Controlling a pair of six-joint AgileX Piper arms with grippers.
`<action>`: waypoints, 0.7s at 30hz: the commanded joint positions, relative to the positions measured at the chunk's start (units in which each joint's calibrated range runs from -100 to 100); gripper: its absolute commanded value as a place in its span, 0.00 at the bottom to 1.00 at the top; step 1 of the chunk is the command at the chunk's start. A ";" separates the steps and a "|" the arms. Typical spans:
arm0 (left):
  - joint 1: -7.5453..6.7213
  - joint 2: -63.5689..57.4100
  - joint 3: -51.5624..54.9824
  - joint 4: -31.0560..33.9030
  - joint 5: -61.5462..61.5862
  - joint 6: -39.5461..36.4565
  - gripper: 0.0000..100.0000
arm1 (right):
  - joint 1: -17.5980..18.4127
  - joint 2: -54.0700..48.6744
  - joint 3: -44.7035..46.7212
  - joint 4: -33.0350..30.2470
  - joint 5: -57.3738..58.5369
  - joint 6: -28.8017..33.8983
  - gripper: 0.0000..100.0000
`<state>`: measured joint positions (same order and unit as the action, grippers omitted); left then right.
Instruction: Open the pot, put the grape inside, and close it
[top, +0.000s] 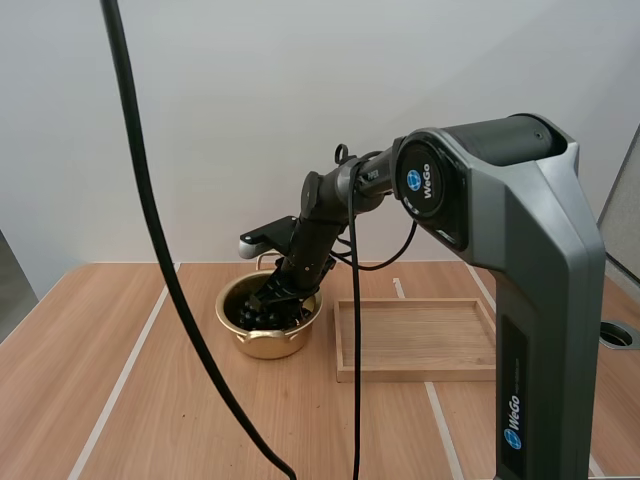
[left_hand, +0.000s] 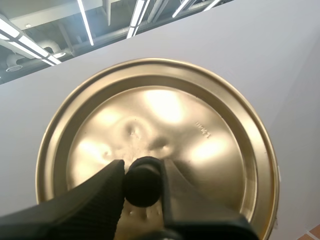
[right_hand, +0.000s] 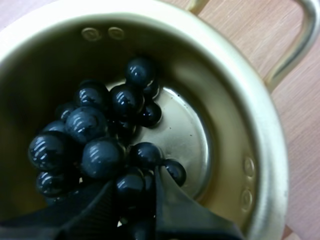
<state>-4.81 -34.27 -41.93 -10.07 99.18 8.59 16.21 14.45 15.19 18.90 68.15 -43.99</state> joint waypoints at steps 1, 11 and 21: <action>0.06 0.07 -0.28 0.05 -0.59 0.04 0.00 | 0.03 0.36 -0.25 -1.96 -1.71 0.88 0.38; 0.06 0.07 -0.28 0.05 -0.59 0.04 0.00 | 0.03 0.09 -0.25 -2.08 -3.22 1.91 0.78; 0.06 0.07 -0.28 0.05 -0.59 0.04 0.00 | 0.03 -0.53 -2.29 -4.62 -1.53 3.45 0.78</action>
<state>-4.81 -34.27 -41.93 -10.07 99.18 8.59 16.33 14.45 14.06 16.03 66.38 -41.58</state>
